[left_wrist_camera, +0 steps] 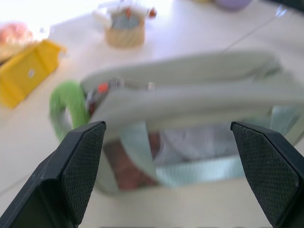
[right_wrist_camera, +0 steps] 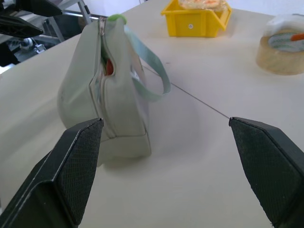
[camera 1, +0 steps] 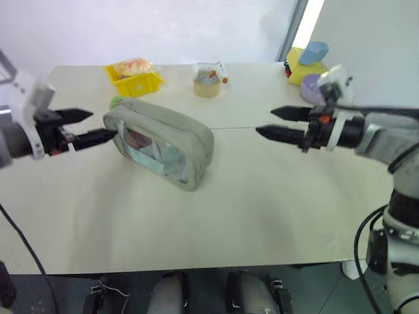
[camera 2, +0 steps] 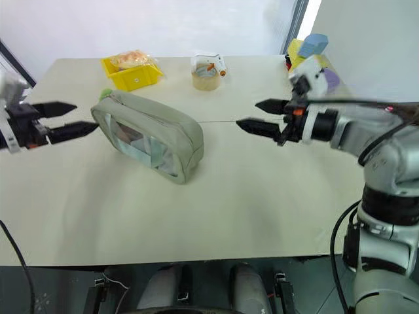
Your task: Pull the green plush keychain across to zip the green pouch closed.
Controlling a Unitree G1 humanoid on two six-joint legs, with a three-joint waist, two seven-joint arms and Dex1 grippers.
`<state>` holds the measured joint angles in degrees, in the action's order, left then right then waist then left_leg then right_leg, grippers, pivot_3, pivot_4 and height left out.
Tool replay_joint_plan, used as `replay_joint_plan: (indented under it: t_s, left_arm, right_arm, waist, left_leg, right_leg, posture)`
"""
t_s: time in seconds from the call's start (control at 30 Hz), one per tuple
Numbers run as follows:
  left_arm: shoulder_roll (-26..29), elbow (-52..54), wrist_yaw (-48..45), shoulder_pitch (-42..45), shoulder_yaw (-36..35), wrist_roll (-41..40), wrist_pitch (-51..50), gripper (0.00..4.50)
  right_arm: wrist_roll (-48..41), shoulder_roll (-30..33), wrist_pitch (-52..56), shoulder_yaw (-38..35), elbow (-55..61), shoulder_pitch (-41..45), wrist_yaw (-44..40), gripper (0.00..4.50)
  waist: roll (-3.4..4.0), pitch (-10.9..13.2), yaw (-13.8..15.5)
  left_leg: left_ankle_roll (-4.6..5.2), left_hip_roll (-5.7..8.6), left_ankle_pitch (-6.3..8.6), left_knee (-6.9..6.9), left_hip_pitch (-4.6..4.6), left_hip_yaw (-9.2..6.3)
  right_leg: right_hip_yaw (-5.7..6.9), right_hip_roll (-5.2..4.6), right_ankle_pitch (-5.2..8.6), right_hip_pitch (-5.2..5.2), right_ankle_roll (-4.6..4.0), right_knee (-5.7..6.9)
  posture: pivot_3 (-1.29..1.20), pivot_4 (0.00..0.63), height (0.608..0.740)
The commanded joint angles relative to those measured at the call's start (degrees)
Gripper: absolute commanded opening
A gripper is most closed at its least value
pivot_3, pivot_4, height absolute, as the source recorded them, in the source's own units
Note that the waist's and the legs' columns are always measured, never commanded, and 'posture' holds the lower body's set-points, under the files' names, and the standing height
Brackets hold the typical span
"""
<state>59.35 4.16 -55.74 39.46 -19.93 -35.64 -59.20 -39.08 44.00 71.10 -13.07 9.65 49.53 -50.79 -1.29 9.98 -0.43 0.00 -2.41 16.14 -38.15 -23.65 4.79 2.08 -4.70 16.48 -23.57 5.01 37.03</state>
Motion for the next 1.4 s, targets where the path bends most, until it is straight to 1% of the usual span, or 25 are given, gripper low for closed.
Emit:
replay_joint_plan:
  t_s: [0.03,0.1,0.2,0.3,0.33,0.43,0.53,0.6,0.7,0.73,0.8,0.93,1.0,1.1,1.17,1.2,1.27,1.37,1.4]
  left_arm:
    - [1.03,-3.16,-3.50,5.50,3.10,-0.67,3.20,4.49]
    - [1.53,-4.00,-4.99,5.69,5.24,0.81,5.58,4.49]
    - [1.32,-5.09,-5.46,5.26,5.39,0.41,6.27,4.49]
    - [2.79,-6.32,-7.12,4.58,5.93,0.95,7.77,4.49]
    - [3.27,-6.64,-7.66,4.37,6.09,1.15,8.36,4.49]
    - [3.76,-7.38,-7.90,4.30,6.30,1.48,9.29,4.49]
    - [4.16,-7.75,-7.03,1.85,4.53,2.17,10.69,4.49]
    - [5.49,-8.28,-7.46,0.27,3.83,2.65,11.76,4.49]
    - [8.31,-9.00,-8.01,-1.31,2.37,3.45,12.76,4.49]
    - [9.18,-9.09,-8.24,-2.06,1.74,3.70,13.26,4.49]
    - [10.66,-8.41,-9.24,-4.63,0.69,3.98,14.29,4.49]
    - [14.82,-4.45,-13.33,-11.01,-4.11,1.98,12.41,4.49]
    - [14.91,-1.84,-13.29,-13.37,-6.31,1.14,11.62,4.49]
    - [13.33,1.60,-10.87,-14.88,-7.99,0.15,10.43,4.49]
    - [12.19,3.54,-9.49,-16.28,-9.28,-0.38,9.73,4.49]
    - [11.58,4.44,-8.89,-17.29,-10.19,-0.73,9.16,4.49]
    - [10.87,5.79,-8.05,-19.01,-11.38,-1.06,8.79,4.49]
    - [10.18,6.69,-7.08,-20.07,-11.83,-1.56,8.97,4.49]
    - [9.99,6.12,-6.58,-19.53,-11.18,-1.66,9.30,4.50]
  right_arm:
    - [-0.75,1.57,-2.57,2.84,-1.40,3.77,-2.55,4.41]
    - [-0.59,1.81,-3.35,4.01,-1.56,4.62,-2.69,4.41]
    - [-1.12,2.51,-3.99,4.20,-0.36,3.30,-2.88,4.41]
    - [-1.05,2.51,-3.94,4.86,-1.52,4.73,-2.39,4.41]
    - [-1.19,2.49,-3.88,5.14,-1.91,5.42,-2.57,4.41]
    - [-1.51,2.15,-4.30,5.93,-2.20,6.30,-3.17,4.41]
    - [-0.97,-0.58,-5.63,8.11,-0.95,6.99,-1.78,4.41]
    - [0.85,-3.01,-6.90,10.45,-2.19,9.82,0.05,4.41]
    - [2.76,-9.13,-7.87,14.97,-4.02,15.35,3.13,4.41]
    - [3.28,-11.43,-8.18,16.68,-3.76,16.39,4.17,4.41]
    - [2.50,-15.81,-7.51,18.17,-3.08,16.71,5.15,4.41]
    - [0.79,-20.57,-5.91,22.67,-0.98,15.99,3.43,4.41]
    - [3.29,-21.93,-7.88,26.35,-0.63,15.21,4.03,4.41]
    - [9.87,-21.52,-13.81,33.88,-1.07,12.83,3.87,4.41]
    - [18.13,-19.92,-21.41,39.96,-4.54,11.33,5.00,4.41]
    - [21.28,-19.26,-24.61,41.74,-6.23,10.77,5.26,4.41]
    - [23.54,-18.91,-27.39,42.24,-7.82,10.33,4.68,4.41]
    - [24.14,-19.28,-29.09,40.92,-7.46,10.23,3.04,4.41]
    - [23.50,-19.69,-28.90,39.80,-6.73,10.28,2.67,4.18]
  waist:
    - [-0.04,0.02,-0.28]
    - [-0.03,0.02,-0.55]
    - [-0.03,0.03,-0.53]
    - [-0.02,0.03,-0.43]
    - [-0.02,0.03,-0.45]
    - [-0.02,0.03,-0.39]
    - [-0.03,0.02,-0.40]
    - [-0.02,0.03,-0.72]
    - [-0.05,0.05,-0.37]
    - [-0.04,0.06,-0.95]
    - [-0.04,0.05,-1.03]
    - [-0.04,0.05,-0.65]
    - [-0.09,0.04,-0.28]
    - [-0.25,-0.06,-0.20]
    - [-0.26,-0.07,-0.31]
    - [-0.26,-0.07,-0.44]
    - [-0.24,-0.06,-0.57]
    - [-0.26,-0.05,-0.61]
    - [-0.26,-0.05,-0.63]
  left_leg:
    - [0.00,0.00,0.00,-0.01,-0.01,0.01]
    - [0.00,0.01,0.00,-0.02,0.01,0.10]
    - [-0.02,-0.06,-0.01,0.02,-0.10,0.17]
    - [-0.45,-0.12,-0.28,-0.05,-0.76,0.15]
    - [-0.69,-0.09,-0.42,-0.05,-0.77,0.15]
    - [-0.69,-0.09,-0.42,-0.05,-0.77,0.17]
    - [-0.57,-0.11,-0.35,-0.05,-0.76,0.16]
    - [-0.58,-0.12,-0.36,-0.06,-0.75,0.16]
    - [-0.61,-0.13,-0.38,-0.07,-0.79,0.14]
    - [-0.64,-0.14,-0.39,-0.08,-0.82,0.16]
    - [-0.70,-0.18,-0.43,-0.07,-0.78,0.23]
    - [-0.83,-0.25,-0.50,-0.05,-0.84,0.27]
    - [-0.82,-0.23,-0.50,-0.10,-0.88,0.27]
    - [-0.61,-0.17,-0.38,-0.16,-0.83,0.21]
    - [-0.61,-0.15,-0.38,-0.17,-0.80,0.18]
    - [-0.61,-0.14,-0.38,-0.18,-0.78,0.17]
    - [-0.67,-0.12,-0.41,-0.17,-0.78,0.17]
    - [-0.89,-0.18,-0.54,-0.16,-0.82,0.17]
    - [-0.89,-0.19,-0.54,-0.16,-0.82,0.17]
  right_leg:
    - [-0.02,0.00,-0.07,0.00,0.11,-0.02]
    - [-0.11,-0.01,-0.09,-0.02,0.15,-0.01]
    - [-0.14,0.03,-0.09,-0.25,0.16,0.07]
    - [-0.13,0.10,-0.10,-1.01,0.18,0.34]
    - [-0.13,0.11,-0.10,-1.03,0.18,0.36]
    - [-0.13,0.12,-0.10,-1.03,0.18,0.35]
    - [-0.13,0.11,-0.10,-1.00,0.18,0.35]
    - [-0.14,0.10,-0.11,-1.01,0.18,0.41]
    - [-0.14,0.14,-0.11,-1.10,0.18,0.52]
    - [-0.15,0.13,-0.11,-1.12,0.17,0.52]
    - [-0.21,0.15,-0.12,-1.20,0.17,0.64]
    - [-0.19,0.17,-0.11,-1.28,0.16,0.89]
    - [-0.19,0.13,-0.11,-1.28,0.16,0.89]
    - [-0.19,0.09,-0.11,-1.20,0.15,0.87]
    - [-0.19,0.09,-0.11,-1.18,0.15,0.87]
    - [-0.19,0.08,-0.11,-1.17,0.15,0.88]
    - [-0.20,0.09,-0.11,-1.20,0.16,0.90]
    - [-0.19,0.15,-0.11,-1.23,0.16,0.95]
    - [-0.19,0.15,-0.11,-1.23,0.16,0.95]
  posture:
    - [0.00,0.150,0.739]
    - [0.00,0.150,0.739]
    - [0.00,0.150,0.739]
    - [0.00,0.150,0.739]
    - [0.00,0.150,0.739]
    - [0.00,0.150,0.739]
    - [0.00,0.150,0.739]
    - [0.00,0.150,0.739]
    - [0.00,0.150,0.739]
    - [0.00,0.150,0.739]
    - [0.00,0.150,0.739]
    - [0.00,0.150,0.739]
    - [0.00,0.150,0.739]
    - [0.00,0.150,0.739]
    - [0.00,0.150,0.739]
    - [0.00,0.150,0.739]
    - [0.00,0.150,0.739]
    - [0.00,0.150,0.739]
    - [0.00,0.150,0.739]
